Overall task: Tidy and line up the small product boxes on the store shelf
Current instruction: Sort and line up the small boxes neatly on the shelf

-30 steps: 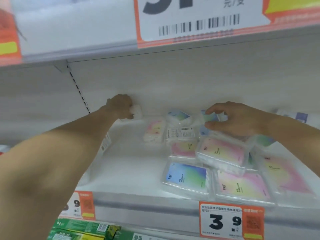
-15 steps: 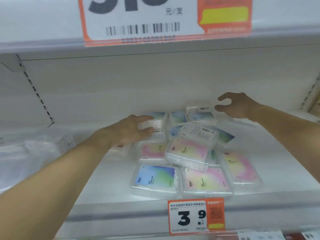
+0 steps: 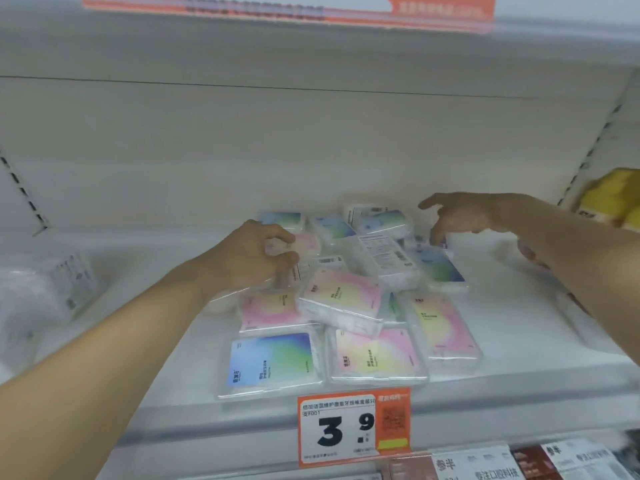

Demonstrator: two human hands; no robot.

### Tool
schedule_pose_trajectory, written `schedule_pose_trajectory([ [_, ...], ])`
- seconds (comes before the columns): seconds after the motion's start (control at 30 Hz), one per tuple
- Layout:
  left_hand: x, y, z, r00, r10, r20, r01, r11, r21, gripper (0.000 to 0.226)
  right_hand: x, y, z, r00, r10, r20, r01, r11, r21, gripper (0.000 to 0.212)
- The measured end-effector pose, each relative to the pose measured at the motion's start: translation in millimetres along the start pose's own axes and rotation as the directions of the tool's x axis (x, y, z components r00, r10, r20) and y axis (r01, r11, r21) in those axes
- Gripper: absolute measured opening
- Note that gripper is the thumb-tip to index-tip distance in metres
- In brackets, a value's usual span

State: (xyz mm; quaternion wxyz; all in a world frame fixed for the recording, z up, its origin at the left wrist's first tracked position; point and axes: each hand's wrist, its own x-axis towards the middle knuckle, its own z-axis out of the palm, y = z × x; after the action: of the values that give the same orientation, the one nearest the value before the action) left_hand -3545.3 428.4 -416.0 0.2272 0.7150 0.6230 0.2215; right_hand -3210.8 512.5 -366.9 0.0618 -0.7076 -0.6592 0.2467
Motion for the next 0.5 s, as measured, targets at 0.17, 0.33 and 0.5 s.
schedule_pose_trajectory([
  [0.17,-6,1,-3,0.99,-0.106,0.09,0.082,0.968,0.239,0.051,-12,28,7,0.999,0.046,0.009,-0.046,0.998,0.04,0.043],
  [0.33,-30,8,-11,0.95,-0.29,0.115,0.229,0.899,0.372,0.072,-40,24,1,0.925,-0.127,-0.358,0.173,0.98,0.101,0.033],
  [0.5,-50,14,-11,0.947,-0.301,0.109,0.26,0.922,0.285,0.079,-80,12,38,0.657,-0.52,-0.546,0.517,0.838,-0.176,0.027],
])
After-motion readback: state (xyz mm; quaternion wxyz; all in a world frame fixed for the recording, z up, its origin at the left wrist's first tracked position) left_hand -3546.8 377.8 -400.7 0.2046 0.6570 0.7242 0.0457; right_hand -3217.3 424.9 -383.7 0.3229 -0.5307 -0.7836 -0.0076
